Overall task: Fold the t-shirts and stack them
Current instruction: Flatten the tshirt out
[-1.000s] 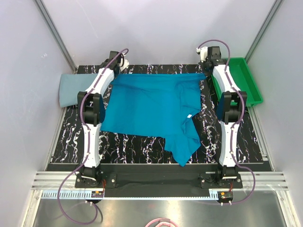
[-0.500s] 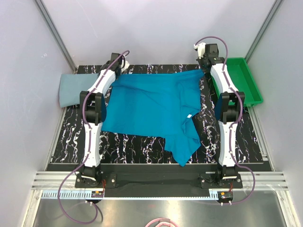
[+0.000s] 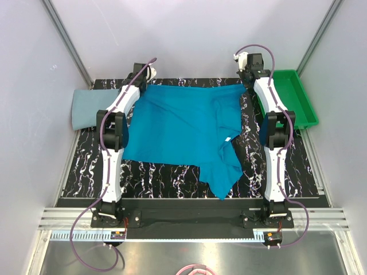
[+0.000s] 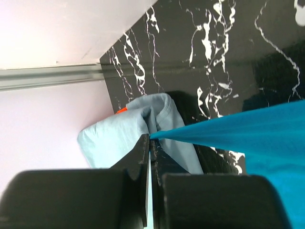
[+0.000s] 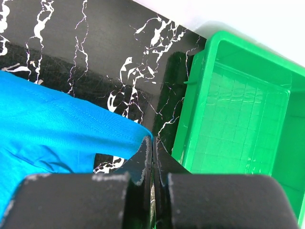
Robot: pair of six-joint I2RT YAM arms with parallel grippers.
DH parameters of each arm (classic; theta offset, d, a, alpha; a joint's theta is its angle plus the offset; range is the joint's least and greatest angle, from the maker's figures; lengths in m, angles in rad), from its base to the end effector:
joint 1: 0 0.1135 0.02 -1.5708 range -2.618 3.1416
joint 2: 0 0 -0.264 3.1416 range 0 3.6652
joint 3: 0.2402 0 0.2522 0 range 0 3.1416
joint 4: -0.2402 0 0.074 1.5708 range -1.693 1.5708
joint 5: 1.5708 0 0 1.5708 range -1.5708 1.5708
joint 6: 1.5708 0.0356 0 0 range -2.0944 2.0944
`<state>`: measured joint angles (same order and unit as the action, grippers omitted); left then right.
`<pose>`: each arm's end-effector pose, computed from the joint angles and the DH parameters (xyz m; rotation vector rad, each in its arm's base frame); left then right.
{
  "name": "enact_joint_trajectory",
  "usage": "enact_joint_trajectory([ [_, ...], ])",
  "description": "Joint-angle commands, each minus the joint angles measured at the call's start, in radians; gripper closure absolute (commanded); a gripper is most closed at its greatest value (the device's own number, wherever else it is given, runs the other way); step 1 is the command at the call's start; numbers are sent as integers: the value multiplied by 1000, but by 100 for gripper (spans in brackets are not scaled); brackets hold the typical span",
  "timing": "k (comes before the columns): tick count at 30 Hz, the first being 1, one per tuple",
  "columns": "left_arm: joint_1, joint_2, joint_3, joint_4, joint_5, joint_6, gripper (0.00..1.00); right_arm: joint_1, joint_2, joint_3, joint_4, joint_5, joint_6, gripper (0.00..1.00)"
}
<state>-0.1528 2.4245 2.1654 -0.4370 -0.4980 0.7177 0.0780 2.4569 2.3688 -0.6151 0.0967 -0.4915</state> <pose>0.5481 -0.0672 0.2147 0.7200 2.1951 0.8591 0.5558 0.0400 0.2479 -0.5942 2.2129 -0.3263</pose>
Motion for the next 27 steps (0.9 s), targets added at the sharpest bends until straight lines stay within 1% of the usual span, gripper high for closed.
enact_joint_trajectory([
  [1, -2, -82, 13, 106, -10, -1, 100, 2, -79, 1, 15, 29, 14, 100],
  [8, -10, -107, 34, 103, 24, -37, 100, 2, -116, -11, 15, 31, 12, 100],
  [14, -10, -70, 31, 113, 1, -8, 100, 3, -52, 30, 11, 38, 10, 100],
  [19, -8, -48, -4, 187, -16, -1, 98, 9, -6, 46, 43, 38, 10, 100],
  [21, -10, -21, 36, 201, -16, 0, 97, 14, 22, 93, 49, 40, -4, 100],
  [22, -10, 25, 68, 193, -26, 0, 97, 19, 58, 116, 46, 43, -8, 100],
  [23, -11, 48, 133, 176, -36, -1, 95, 23, 77, 138, 48, 57, -15, 100],
  [24, -13, 67, 154, 178, -49, 3, 74, 25, 92, 164, 61, 67, -16, 100],
  [25, -14, 86, 155, 207, -77, 9, 37, 28, 117, 168, 74, 80, -19, 83],
  [26, -16, 88, 143, 227, -88, 18, 29, 29, 125, 167, 84, 96, -25, 68],
  [27, -19, 85, 126, 250, -100, 28, 23, 35, 128, 146, 133, 118, -28, 45],
])
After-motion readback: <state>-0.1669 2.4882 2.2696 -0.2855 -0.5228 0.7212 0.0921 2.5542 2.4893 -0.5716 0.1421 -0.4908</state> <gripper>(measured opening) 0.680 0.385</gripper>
